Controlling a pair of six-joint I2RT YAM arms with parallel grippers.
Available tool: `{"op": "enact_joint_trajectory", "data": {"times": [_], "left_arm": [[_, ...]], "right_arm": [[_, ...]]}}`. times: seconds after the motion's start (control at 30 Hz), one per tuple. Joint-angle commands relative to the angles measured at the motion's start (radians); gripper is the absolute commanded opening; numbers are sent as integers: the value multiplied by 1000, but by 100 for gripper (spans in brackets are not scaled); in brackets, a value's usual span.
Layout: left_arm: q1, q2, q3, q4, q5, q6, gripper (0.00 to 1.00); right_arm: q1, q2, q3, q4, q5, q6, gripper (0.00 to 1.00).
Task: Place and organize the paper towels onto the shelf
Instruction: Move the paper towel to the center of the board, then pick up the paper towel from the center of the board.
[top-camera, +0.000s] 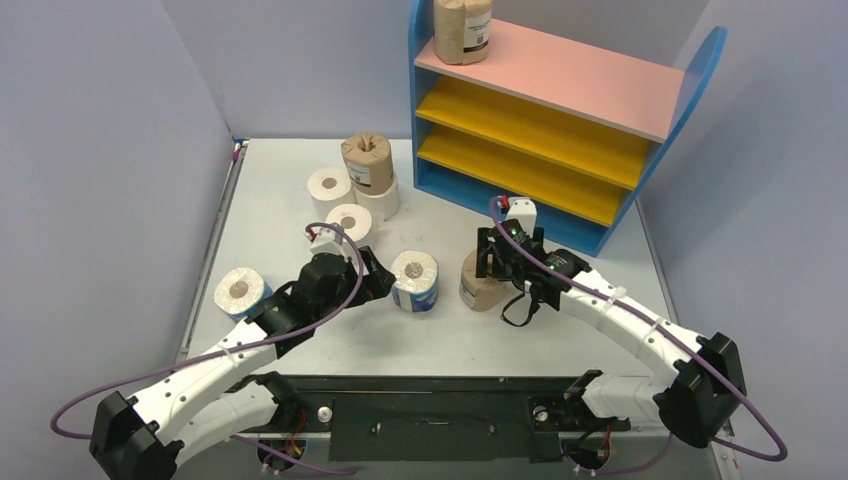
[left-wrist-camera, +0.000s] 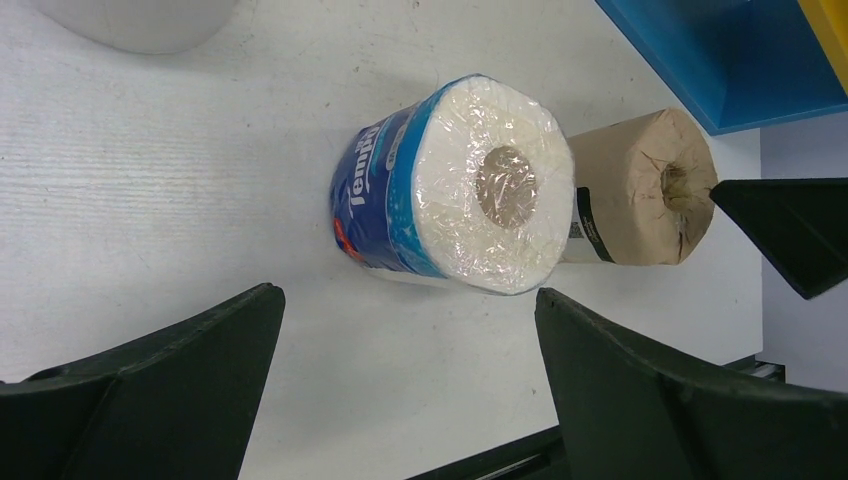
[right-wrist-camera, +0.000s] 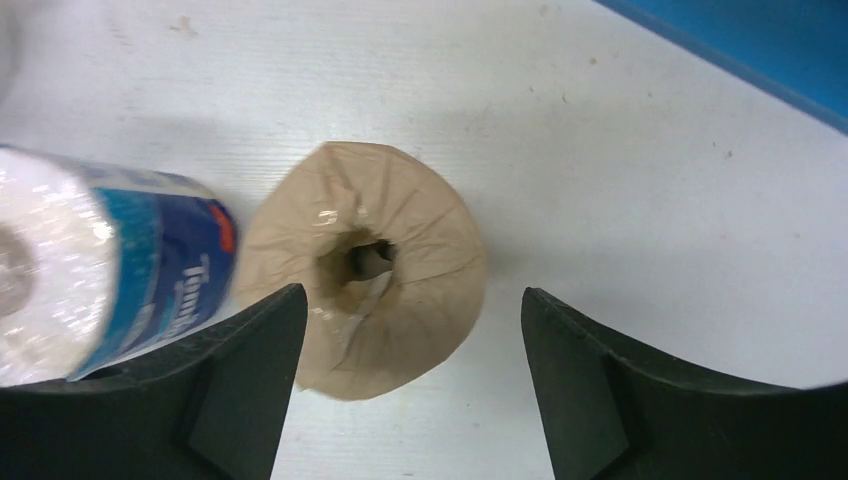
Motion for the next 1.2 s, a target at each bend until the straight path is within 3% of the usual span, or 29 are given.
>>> {"op": "enact_joint_trajectory", "data": {"times": [0.0, 0.37, 0.87, 1.17], "left_arm": [[8, -23, 48, 17, 9, 26, 96], [14, -120, -7, 49, 14, 26, 96], [14, -162, -42, 80, 31, 46, 96], [14, -166, -51, 82, 31, 48, 96]], "right_arm": [[103, -90, 65, 32, 91, -78, 74], [118, 13, 94, 19, -58, -147, 69], [148, 132, 100, 42, -56, -203, 56], [146, 191, 110, 6, -47, -239, 53]]}}
